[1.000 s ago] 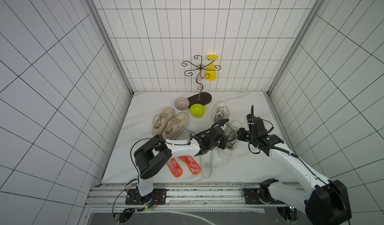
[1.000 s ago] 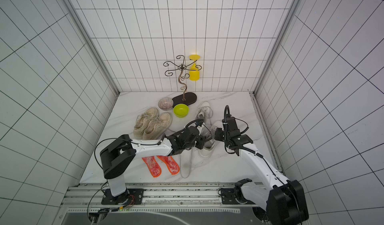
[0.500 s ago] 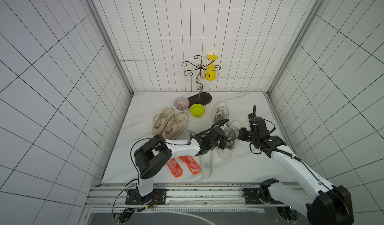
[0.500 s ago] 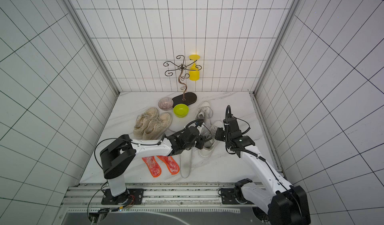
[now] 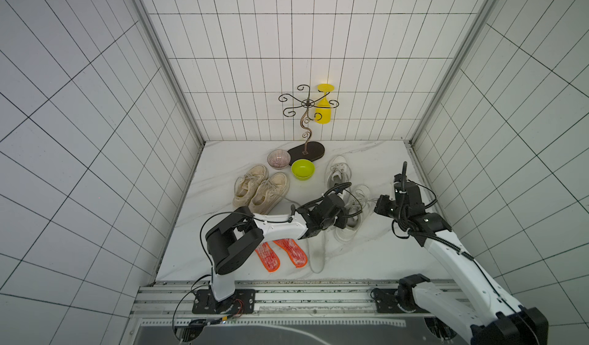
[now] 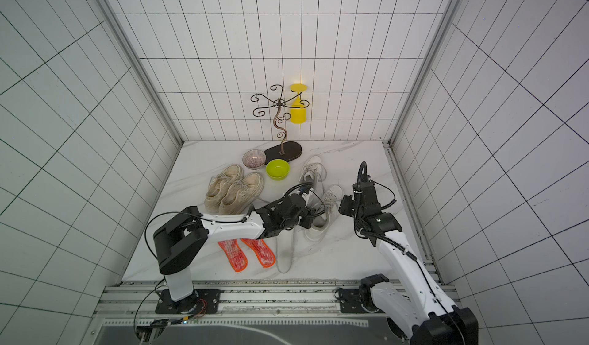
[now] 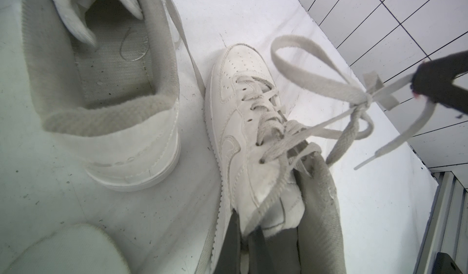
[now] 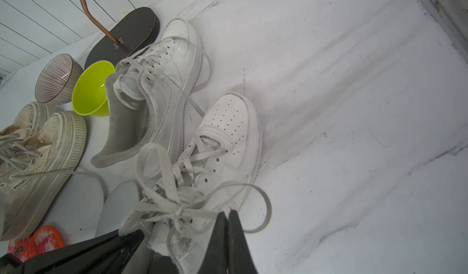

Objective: Remove the insole from the shoe
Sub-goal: Untie the shoelace on the shoe.

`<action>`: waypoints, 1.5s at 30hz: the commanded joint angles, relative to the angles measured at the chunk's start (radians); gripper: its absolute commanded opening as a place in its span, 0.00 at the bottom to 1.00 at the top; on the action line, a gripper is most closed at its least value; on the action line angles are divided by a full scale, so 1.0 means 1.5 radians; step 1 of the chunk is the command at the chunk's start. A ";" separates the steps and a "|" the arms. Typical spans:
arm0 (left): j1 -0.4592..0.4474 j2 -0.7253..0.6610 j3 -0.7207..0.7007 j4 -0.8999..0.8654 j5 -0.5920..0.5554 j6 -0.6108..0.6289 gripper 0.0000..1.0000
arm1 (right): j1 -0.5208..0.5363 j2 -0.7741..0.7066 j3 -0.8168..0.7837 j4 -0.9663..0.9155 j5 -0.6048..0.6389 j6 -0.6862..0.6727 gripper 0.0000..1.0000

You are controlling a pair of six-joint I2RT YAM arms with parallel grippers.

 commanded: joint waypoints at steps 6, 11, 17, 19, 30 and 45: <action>0.009 -0.017 0.007 0.016 -0.020 -0.009 0.00 | -0.077 -0.070 0.120 -0.038 0.128 0.049 0.00; 0.007 -0.015 0.007 0.013 -0.009 -0.007 0.00 | -0.084 -0.095 0.151 -0.023 0.160 0.088 0.00; 0.002 -0.023 -0.011 0.012 -0.004 0.003 0.00 | -0.086 -0.127 0.194 -0.028 0.228 0.091 0.00; 0.003 -0.026 -0.016 0.017 0.004 0.004 0.00 | -0.085 -0.127 0.204 -0.027 0.231 0.086 0.00; -0.013 -0.030 -0.022 0.028 0.015 0.008 0.00 | -0.087 -0.067 0.227 -0.022 0.265 0.093 0.00; -0.016 -0.025 -0.022 0.047 0.041 0.019 0.00 | -0.086 -0.052 0.215 0.016 0.186 0.070 0.00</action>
